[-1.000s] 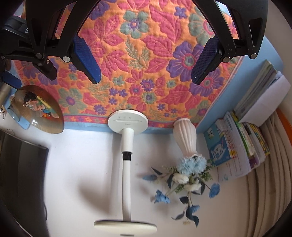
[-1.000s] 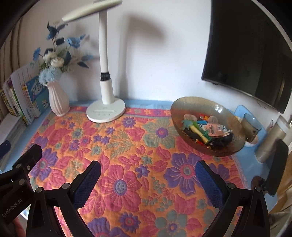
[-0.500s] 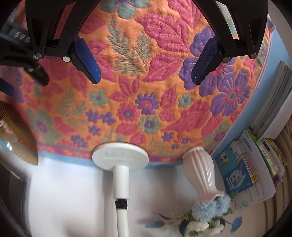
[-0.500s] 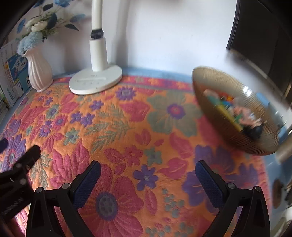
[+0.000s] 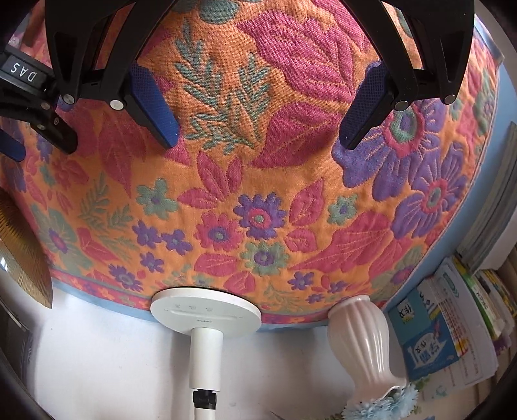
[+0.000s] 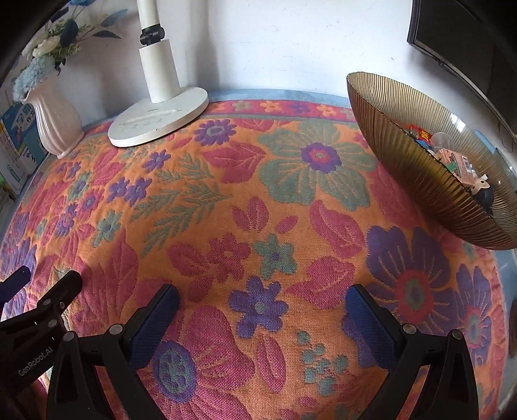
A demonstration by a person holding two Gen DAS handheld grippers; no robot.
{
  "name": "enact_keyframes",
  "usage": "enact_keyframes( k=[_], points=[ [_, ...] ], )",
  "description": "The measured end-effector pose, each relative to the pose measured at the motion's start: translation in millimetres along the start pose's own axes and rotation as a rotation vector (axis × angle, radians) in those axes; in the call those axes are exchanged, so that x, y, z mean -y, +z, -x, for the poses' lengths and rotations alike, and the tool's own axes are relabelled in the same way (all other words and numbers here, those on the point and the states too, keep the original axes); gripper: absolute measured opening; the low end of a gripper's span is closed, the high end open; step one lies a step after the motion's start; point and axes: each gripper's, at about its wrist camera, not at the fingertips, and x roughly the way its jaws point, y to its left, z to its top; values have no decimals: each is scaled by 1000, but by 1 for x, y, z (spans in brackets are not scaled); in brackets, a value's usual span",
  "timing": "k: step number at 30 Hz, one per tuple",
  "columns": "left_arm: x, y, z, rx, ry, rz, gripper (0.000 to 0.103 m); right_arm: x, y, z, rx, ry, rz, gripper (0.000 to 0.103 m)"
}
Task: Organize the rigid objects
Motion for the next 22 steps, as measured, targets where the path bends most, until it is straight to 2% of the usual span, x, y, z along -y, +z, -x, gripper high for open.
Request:
enact_keyframes(
  k=[5, 8, 12, 22],
  points=[
    [-6, 2, -6, -19, -53, 42, 103, 1, 1, 0, 10, -5, -11, 103],
    [-6, 1, -6, -16, -53, 36, 103, -5, -2, 4, 17, -47, -13, 103],
    [-7, 0, -7, 7, -73, 22, 103, 0, -11, 9, 64, -25, -70, 103],
    [-8, 1, -8, 8, -85, 32, 103, -2, -11, 12, 64, -32, -67, 103]
  ],
)
